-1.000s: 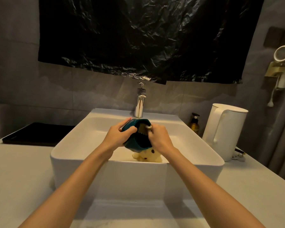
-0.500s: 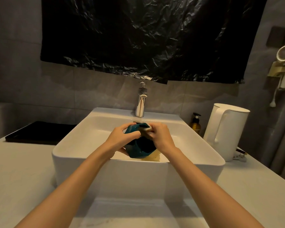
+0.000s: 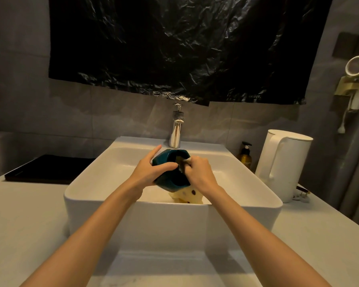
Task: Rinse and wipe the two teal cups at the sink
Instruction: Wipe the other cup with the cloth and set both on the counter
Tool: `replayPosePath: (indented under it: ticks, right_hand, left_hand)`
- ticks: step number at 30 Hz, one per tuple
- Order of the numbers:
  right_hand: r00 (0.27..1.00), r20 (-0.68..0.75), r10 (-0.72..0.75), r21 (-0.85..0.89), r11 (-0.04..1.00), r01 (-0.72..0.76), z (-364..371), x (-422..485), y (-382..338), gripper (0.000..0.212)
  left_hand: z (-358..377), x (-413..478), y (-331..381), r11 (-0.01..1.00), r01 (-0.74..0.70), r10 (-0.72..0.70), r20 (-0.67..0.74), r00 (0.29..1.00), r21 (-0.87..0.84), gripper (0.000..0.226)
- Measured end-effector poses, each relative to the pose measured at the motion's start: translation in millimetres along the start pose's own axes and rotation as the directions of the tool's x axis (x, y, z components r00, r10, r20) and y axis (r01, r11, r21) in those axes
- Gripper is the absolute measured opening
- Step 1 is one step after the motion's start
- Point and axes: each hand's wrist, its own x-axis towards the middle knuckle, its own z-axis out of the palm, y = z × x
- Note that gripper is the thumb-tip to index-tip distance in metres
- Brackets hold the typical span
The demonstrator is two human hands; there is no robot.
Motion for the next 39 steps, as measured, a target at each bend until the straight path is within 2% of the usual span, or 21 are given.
replayPosePath:
  ticks: [3,6,8,11,14,17,20,22,25,28,29,31,33,34,36,39]
  right_hand:
    - [0.997,0.016,0.071,0.052,0.996,-0.071,2.2,3.3,-0.1,0.026]
    - [0.968,0.194,0.162,0.120,0.975,-0.187,3.5,5.0,-0.9,0.027]
    - [0.945,0.278,0.171,0.147,0.965,-0.218,4.5,5.8,0.2,0.021]
    - [0.980,0.169,0.104,0.124,0.984,-0.126,5.0,8.2,4.0,0.021]
    - [0.997,0.068,0.044,0.052,0.998,-0.047,1.3,6.9,4.5,0.015]
    - [0.990,0.144,-0.007,-0.099,0.995,0.022,0.1,6.0,5.8,0.020]
    - [0.962,0.272,-0.030,0.029,0.999,0.023,2.8,3.9,5.7,0.028]
    - [0.973,0.220,-0.068,0.048,0.997,0.059,3.7,7.2,8.1,0.030]
    - [0.987,0.136,-0.084,-0.137,0.985,0.103,-1.7,8.1,7.1,0.010]
    - [0.978,0.179,-0.111,-0.288,0.944,0.160,-2.8,7.6,6.4,0.021]
    - [0.971,0.209,-0.118,-0.267,0.948,0.172,-1.5,6.5,5.9,0.022]
    - [0.960,0.248,-0.132,-0.117,0.979,0.165,2.9,4.4,6.3,0.026]
    - [0.967,0.214,-0.135,0.067,0.990,0.123,3.5,4.7,7.1,0.035]
    - [0.976,0.179,-0.122,0.123,0.987,0.100,3.7,5.6,7.6,0.032]
    - [0.986,0.166,-0.021,0.197,0.980,-0.012,2.1,7.1,6.2,0.015]
    - [0.919,0.357,0.164,0.280,0.920,-0.273,-1.3,9.2,4.9,0.021]
  left_hand:
    - [2.1,0.4,-1.0,0.999,-0.033,0.033,-0.007,0.999,0.013,0.082]
    - [1.3,1.6,-3.0,0.993,-0.080,0.087,-0.082,0.993,0.090,0.072]
    - [-1.5,1.3,-4.0,0.992,-0.074,0.083,-0.094,0.992,0.100,0.069]
    - [-1.7,-1.3,-3.9,0.997,-0.012,0.013,-0.015,1.000,0.072,0.065]
    - [-0.2,-0.9,-4.2,0.997,-0.021,0.020,0.011,1.000,0.070,0.064]
    - [-2.0,0.0,-4.1,0.997,-0.020,0.023,-0.034,0.999,0.072,0.060]
    - [-3.9,0.0,-4.4,0.995,-0.002,0.007,-0.052,0.999,0.096,0.058]
    - [-2.4,-0.5,-4.8,0.992,0.021,-0.020,-0.012,1.000,0.125,0.057]
    - [1.9,-0.8,-4.3,0.984,0.063,-0.071,0.040,0.997,0.166,0.052]
    - [1.6,0.7,-3.7,0.985,0.068,-0.070,0.011,0.997,0.156,0.050]
    - [0.6,0.6,-3.5,0.987,0.072,-0.072,0.000,0.997,0.146,0.050]
    - [-1.3,0.4,-3.4,0.989,0.082,-0.081,-0.013,0.997,0.127,0.051]
    - [-1.1,-0.3,-3.2,0.989,0.077,-0.077,-0.001,0.997,0.130,0.052]
    - [-0.5,-0.8,-2.7,0.989,0.067,-0.068,0.006,0.998,0.134,0.053]
    - [0.4,-0.7,-1.8,0.992,0.043,-0.043,-0.003,0.999,0.121,0.055]
    - [0.5,0.6,-0.2,0.995,0.025,-0.020,-0.048,0.999,0.096,0.056]
